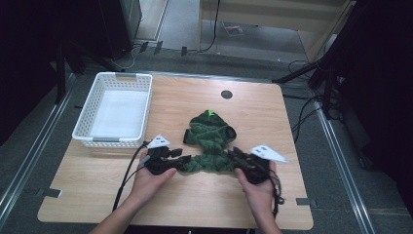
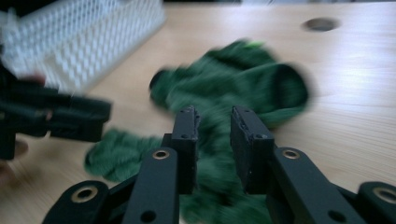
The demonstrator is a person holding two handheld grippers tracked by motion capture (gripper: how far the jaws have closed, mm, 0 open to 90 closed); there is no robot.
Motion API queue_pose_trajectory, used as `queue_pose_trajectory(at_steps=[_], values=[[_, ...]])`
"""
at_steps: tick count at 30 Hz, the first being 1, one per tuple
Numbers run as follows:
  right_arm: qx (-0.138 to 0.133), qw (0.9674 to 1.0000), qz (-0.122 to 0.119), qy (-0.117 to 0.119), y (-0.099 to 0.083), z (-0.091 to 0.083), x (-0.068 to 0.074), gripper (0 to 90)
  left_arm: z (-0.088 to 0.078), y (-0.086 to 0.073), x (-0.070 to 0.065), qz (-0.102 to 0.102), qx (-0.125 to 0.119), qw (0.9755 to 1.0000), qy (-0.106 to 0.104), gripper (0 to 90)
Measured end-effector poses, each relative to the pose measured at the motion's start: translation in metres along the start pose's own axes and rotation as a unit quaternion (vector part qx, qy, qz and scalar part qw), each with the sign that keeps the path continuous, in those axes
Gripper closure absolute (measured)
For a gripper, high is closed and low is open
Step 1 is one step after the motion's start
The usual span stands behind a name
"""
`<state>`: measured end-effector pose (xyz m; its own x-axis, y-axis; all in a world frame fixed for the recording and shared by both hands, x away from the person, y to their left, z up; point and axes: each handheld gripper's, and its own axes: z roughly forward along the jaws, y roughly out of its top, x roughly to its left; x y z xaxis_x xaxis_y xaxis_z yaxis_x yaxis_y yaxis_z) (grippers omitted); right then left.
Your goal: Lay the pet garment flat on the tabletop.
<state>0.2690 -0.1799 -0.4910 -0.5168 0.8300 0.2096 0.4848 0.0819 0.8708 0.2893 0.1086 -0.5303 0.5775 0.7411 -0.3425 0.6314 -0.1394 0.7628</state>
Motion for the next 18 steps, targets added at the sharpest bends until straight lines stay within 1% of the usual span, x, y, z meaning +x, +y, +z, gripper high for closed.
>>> queue_pose_trajectory(at_steps=[1, 2, 3, 4, 5, 6, 7, 9, 10, 11, 12, 13, 15, 16, 18], values=[[0.016, 0.9996, -0.023, -0.002, -0.004, 0.013, 0.008, 72.0, 0.006, -0.001, -0.002, 0.006, 0.011, 0.9999, 0.010, 51.9], [0.032, 0.9985, -0.045, -0.005, -0.008, 0.025, 0.014, 70.1, 0.012, -0.003, -0.003, 0.014, 0.024, 0.9994, 0.019, 52.4], [0.050, 0.9968, -0.059, -0.017, -0.013, 0.038, 0.018, 67.7, 0.015, -0.004, -0.004, 0.018, 0.029, 0.9992, 0.020, 52.3], [0.060, 0.9960, -0.060, -0.026, -0.016, 0.044, 0.018, 66.4, 0.017, -0.006, -0.004, 0.026, 0.036, 0.9987, 0.025, 52.3], [0.072, 0.9953, -0.056, -0.033, -0.019, 0.050, 0.017, 66.4, 0.018, -0.008, -0.005, 0.037, 0.041, 0.9980, 0.031, 52.4], [0.082, 0.9947, -0.052, -0.035, -0.022, 0.054, 0.014, 67.0, 0.018, -0.009, -0.006, 0.045, 0.043, 0.9975, 0.035, 53.1], [0.089, 0.9940, -0.051, -0.038, -0.024, 0.055, 0.010, 67.7, 0.017, -0.009, -0.006, 0.054, 0.045, 0.9967, 0.040, 54.6], [0.096, 0.9934, -0.047, -0.044, -0.027, 0.053, 0.004, 68.8, 0.017, -0.012, -0.007, 0.066, 0.049, 0.9953, 0.052, 59.7], [0.098, 0.9929, -0.048, -0.049, -0.028, 0.052, 0.001, 69.4, 0.016, -0.013, -0.007, 0.073, 0.053, 0.9946, 0.052, 62.8], [0.098, 0.9928, -0.046, -0.051, -0.029, 0.050, -0.002, 70.3, 0.016, -0.015, -0.007, 0.077, 0.050, 0.9941, 0.057, 67.0], [0.100, 0.9925, -0.043, -0.055, -0.030, 0.049, -0.005, 70.5, 0.016, -0.015, -0.008, 0.080, 0.052, 0.9938, 0.058, 71.7], [0.101, 0.9923, -0.042, -0.057, -0.031, 0.047, -0.006, 70.9, 0.015, -0.015, -0.007, 0.081, 0.054, 0.9938, 0.053, 74.9], [0.105, 0.9911, -0.050, -0.065, -0.032, 0.045, -0.009, 73.4, 0.013, -0.016, -0.004, 0.072, 0.057, 0.9949, 0.043, 80.1], [0.106, 0.9907, -0.051, -0.068, -0.033, 0.045, -0.011, 74.6, 0.012, -0.016, -0.001, 0.064, 0.057, 0.9957, 0.036, 81.9], [0.105, 0.9915, -0.039, -0.066, -0.034, 0.043, -0.015, 77.3, 0.008, -0.018, 0.001, 0.062, 0.060, 0.9957, 0.033, 84.2]])
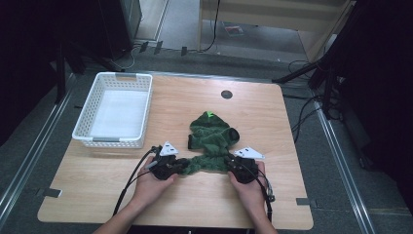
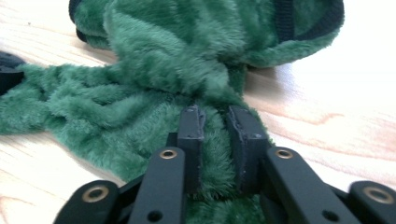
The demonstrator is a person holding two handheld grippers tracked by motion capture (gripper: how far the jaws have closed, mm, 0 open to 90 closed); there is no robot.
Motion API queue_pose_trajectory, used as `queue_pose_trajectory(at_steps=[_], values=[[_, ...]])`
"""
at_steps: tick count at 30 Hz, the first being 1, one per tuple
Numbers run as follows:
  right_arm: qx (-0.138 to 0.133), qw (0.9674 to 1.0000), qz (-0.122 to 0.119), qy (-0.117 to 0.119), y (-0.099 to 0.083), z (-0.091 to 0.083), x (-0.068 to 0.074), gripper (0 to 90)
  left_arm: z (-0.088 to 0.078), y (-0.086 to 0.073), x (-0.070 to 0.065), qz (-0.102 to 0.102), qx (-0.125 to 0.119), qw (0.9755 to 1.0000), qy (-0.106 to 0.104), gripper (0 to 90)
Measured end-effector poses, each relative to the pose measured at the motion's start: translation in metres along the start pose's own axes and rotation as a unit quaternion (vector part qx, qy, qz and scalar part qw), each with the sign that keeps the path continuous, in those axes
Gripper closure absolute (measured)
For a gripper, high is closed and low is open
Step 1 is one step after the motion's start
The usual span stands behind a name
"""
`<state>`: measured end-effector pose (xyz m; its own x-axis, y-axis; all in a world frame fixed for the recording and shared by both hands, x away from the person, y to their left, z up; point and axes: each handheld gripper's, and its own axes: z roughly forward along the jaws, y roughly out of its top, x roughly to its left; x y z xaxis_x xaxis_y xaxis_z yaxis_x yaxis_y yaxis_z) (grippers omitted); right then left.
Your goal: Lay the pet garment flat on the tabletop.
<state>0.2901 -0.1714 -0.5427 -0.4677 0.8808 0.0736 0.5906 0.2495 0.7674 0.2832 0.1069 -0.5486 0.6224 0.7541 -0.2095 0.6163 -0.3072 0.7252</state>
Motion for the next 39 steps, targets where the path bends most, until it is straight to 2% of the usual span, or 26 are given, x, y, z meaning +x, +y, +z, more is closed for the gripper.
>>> queue_pose_trajectory(at_steps=[5, 7, 9, 10, 12, 15, 17, 18, 20, 23, 26, 27, 30, 31, 32, 34, 35, 36, 37, 38, 39], values=[[0.000, 0.9999, 0.011, 0.003, -0.002, 0.000, -0.002, 79.0, -0.006, -0.005, 0.002, 0.002, 0.002, 1.0000, -0.004, 85.4], [0.002, 0.9998, 0.017, 0.011, -0.002, -0.001, -0.003, 76.5, -0.008, -0.006, 0.004, 0.002, 0.003, 0.9998, -0.019, 84.1], [0.009, 0.9985, 0.032, 0.043, 0.000, -0.005, -0.003, 69.4, -0.010, -0.006, 0.005, 0.008, 0.007, 0.9984, -0.055, 76.3], [0.009, 0.9968, 0.033, 0.073, 0.003, -0.008, -0.001, 64.2, -0.012, -0.005, 0.005, 0.007, 0.003, 0.9983, -0.059, 68.9], [-0.008, 0.9963, 0.012, 0.085, 0.010, -0.019, 0.004, 61.3, -0.015, -0.001, 0.005, 0.007, -0.005, 0.9982, -0.060, 56.5], [-0.052, 0.9943, 0.005, 0.093, 0.031, -0.035, 0.005, 61.1, -0.020, 0.010, 0.004, -0.013, -0.035, 0.9958, -0.084, 51.2], [-0.075, 0.9932, -0.001, 0.089, 0.051, -0.039, 0.002, 63.2, -0.019, 0.019, -0.001, -0.019, -0.053, 0.9948, -0.085, 50.6], [-0.082, 0.9935, -0.008, 0.078, 0.061, -0.037, 0.001, 64.2, -0.017, 0.022, -0.004, -0.020, -0.056, 0.9948, -0.082, 50.4], [-0.081, 0.9944, -0.013, 0.067, 0.082, -0.024, -0.003, 64.1, -0.008, 0.026, -0.012, -0.027, -0.057, 0.9952, -0.076, 50.6], [-0.050, 0.9965, -0.026, 0.061, 0.105, 0.009, -0.007, 60.7, 0.009, 0.022, -0.019, -0.021, -0.032, 0.9967, -0.072, 51.7], [-0.003, 0.9966, -0.073, 0.037, 0.119, 0.051, -0.010, 55.4, 0.021, 0.017, -0.024, -0.010, -0.009, 0.9978, -0.065, 52.4], [0.011, 0.9965, -0.076, 0.033, 0.120, 0.059, -0.011, 55.1, 0.023, 0.015, -0.025, -0.010, -0.001, 0.9978, -0.065, 52.3], [0.065, 0.9948, -0.069, 0.039, 0.125, 0.086, -0.017, 43.9, 0.024, 0.013, -0.025, -0.005, -0.001, 0.9980, -0.062, 52.7], [0.075, 0.9944, -0.069, 0.026, 0.126, 0.092, -0.018, 41.6, 0.023, 0.013, -0.025, -0.005, -0.001, 0.9981, -0.062, 53.3], [0.079, 0.9943, -0.068, 0.023, 0.126, 0.096, -0.019, 40.6, 0.023, 0.013, -0.024, -0.005, 0.000, 0.9980, -0.062, 53.6], [0.071, 0.9962, -0.031, 0.041, 0.127, 0.101, -0.026, 40.7, 0.023, 0.012, -0.024, -0.006, -0.002, 0.9979, -0.065, 54.2], [0.057, 0.9955, 0.016, 0.074, 0.130, 0.100, -0.035, 44.0, 0.023, 0.012, -0.024, -0.006, -0.001, 0.9979, -0.065, 54.4], [0.050, 0.9945, 0.032, 0.086, 0.131, 0.099, -0.038, 46.4, 0.023, 0.012, -0.024, -0.005, -0.003, 0.9978, -0.066, 54.4], [0.033, 0.9912, 0.065, 0.110, 0.134, 0.095, -0.045, 49.3, 0.023, 0.012, -0.024, -0.004, -0.004, 0.9978, -0.066, 54.5], [0.022, 0.9896, 0.079, 0.118, 0.137, 0.091, -0.049, 49.5, 0.023, 0.012, -0.024, -0.003, -0.005, 0.9978, -0.066, 54.5], [0.016, 0.9899, 0.080, 0.116, 0.140, 0.090, -0.050, 49.0, 0.023, 0.012, -0.024, -0.002, -0.005, 0.9978, -0.066, 54.7]])
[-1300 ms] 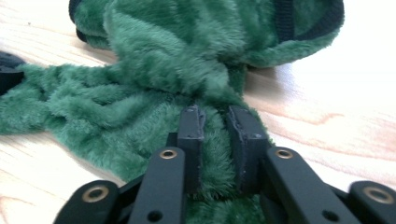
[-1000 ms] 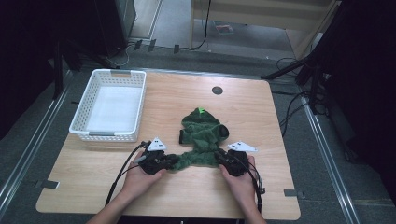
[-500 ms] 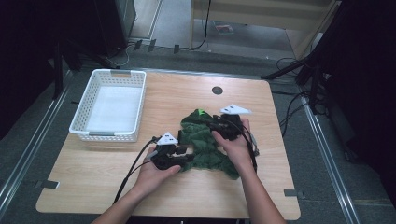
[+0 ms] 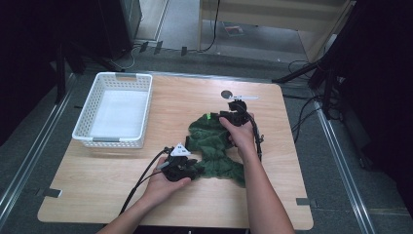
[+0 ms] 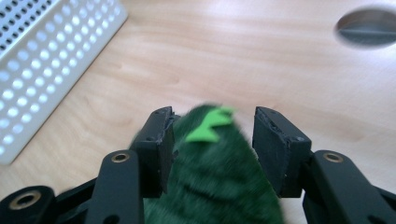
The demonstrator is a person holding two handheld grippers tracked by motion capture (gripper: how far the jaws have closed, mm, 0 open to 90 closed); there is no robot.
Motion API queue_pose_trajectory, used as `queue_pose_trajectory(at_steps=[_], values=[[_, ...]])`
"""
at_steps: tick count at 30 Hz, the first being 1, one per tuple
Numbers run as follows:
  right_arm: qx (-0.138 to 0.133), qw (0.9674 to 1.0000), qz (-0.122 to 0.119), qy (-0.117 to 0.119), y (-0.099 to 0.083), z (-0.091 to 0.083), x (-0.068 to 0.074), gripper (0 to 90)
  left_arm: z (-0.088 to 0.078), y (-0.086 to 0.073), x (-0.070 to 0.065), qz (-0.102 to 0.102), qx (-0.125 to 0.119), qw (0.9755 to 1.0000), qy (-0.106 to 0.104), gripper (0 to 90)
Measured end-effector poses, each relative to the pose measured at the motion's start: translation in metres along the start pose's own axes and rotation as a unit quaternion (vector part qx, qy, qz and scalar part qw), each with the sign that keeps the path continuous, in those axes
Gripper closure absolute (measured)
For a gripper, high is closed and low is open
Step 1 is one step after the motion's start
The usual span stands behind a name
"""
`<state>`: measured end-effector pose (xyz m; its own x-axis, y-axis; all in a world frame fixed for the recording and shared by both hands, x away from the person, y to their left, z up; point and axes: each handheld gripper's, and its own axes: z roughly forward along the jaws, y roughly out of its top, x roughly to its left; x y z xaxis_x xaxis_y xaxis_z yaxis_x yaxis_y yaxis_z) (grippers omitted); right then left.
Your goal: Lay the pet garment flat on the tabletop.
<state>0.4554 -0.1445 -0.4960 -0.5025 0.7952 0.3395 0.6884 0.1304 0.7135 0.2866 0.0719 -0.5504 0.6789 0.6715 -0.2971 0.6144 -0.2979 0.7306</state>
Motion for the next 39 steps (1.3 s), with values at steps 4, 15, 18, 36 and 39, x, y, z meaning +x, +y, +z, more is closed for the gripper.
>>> queue_pose_trajectory(at_steps=[4, 15, 18, 36, 39], values=[[0.036, 0.9991, -0.007, -0.023, 0.008, 0.012, 0.002, 43.3, 0.000, 0.000, 0.001, -0.003, -0.001, 1.0000, -0.005, 55.6], [0.106, 0.9862, -0.099, -0.080, -0.016, 0.035, 0.008, 81.5, -0.002, -0.003, 0.003, -0.014, -0.006, 0.9999, -0.006, 59.0], [0.097, 0.9843, -0.113, -0.096, -0.013, 0.033, 0.008, 89.4, -0.002, -0.003, 0.003, -0.014, -0.005, 0.9999, -0.006, 59.7], [-0.030, 0.9981, -0.024, -0.049, 0.003, 0.005, -0.037, 52.3, -0.001, -0.004, 0.001, -0.011, -0.011, 0.9999, -0.001, 59.7], [-0.051, 0.9980, -0.029, -0.023, 0.001, -0.022, -0.027, 51.2, -0.002, -0.003, 0.003, -0.022, -0.010, 0.9997, -0.008, 58.0]])
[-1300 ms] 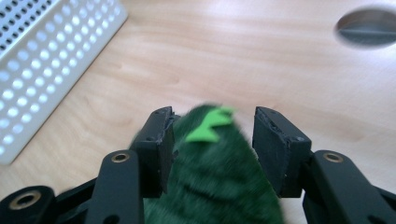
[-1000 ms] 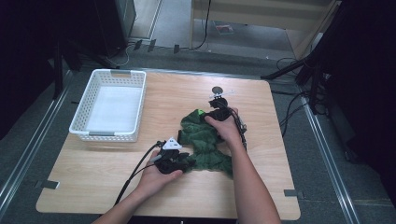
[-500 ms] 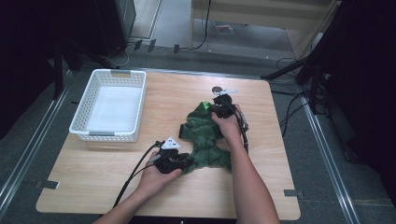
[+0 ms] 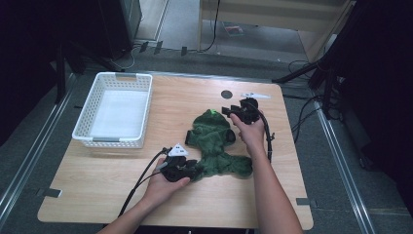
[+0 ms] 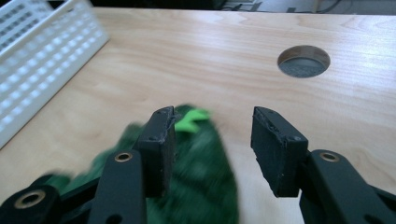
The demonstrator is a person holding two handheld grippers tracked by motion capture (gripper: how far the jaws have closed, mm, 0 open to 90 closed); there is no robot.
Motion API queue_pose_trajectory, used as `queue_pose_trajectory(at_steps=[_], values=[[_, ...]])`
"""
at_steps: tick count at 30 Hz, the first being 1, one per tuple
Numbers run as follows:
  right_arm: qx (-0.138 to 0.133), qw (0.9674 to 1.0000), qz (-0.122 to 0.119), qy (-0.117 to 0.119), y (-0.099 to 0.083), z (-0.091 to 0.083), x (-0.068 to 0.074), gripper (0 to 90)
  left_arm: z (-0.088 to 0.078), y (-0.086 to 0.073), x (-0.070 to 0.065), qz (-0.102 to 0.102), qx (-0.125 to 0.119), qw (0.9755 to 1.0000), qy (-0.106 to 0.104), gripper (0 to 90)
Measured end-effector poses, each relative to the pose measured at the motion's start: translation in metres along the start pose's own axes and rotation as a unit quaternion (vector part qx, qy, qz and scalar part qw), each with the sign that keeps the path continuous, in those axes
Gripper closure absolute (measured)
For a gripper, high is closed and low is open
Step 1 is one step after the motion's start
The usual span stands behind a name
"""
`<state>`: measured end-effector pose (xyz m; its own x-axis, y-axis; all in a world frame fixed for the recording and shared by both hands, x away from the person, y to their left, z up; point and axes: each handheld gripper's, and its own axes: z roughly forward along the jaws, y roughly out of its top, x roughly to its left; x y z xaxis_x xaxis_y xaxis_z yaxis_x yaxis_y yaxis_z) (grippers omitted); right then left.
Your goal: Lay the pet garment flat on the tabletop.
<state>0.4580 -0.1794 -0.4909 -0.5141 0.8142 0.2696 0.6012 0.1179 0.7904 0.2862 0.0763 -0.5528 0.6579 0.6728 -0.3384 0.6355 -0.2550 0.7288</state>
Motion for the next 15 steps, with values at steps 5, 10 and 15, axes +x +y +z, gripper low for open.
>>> queue_pose_trajectory(at_steps=[5, 10, 15], values=[[0.040, 0.9991, -0.007, 0.007, -0.025, -0.028, 0.008, 52.5, 0.000, 0.001, 0.002, -0.006, 0.000, 1.0000, -0.007, 55.1], [0.084, 0.9962, 0.004, 0.024, -0.057, -0.036, 0.008, 70.9, -0.006, 0.004, 0.009, -0.033, -0.012, 0.9990, -0.028, 52.3], [0.085, 0.9957, -0.035, 0.017, -0.071, -0.044, 0.017, 85.2, -0.022, 0.020, 0.021, -0.054, -0.061, 0.9963, -0.027, 53.4]])
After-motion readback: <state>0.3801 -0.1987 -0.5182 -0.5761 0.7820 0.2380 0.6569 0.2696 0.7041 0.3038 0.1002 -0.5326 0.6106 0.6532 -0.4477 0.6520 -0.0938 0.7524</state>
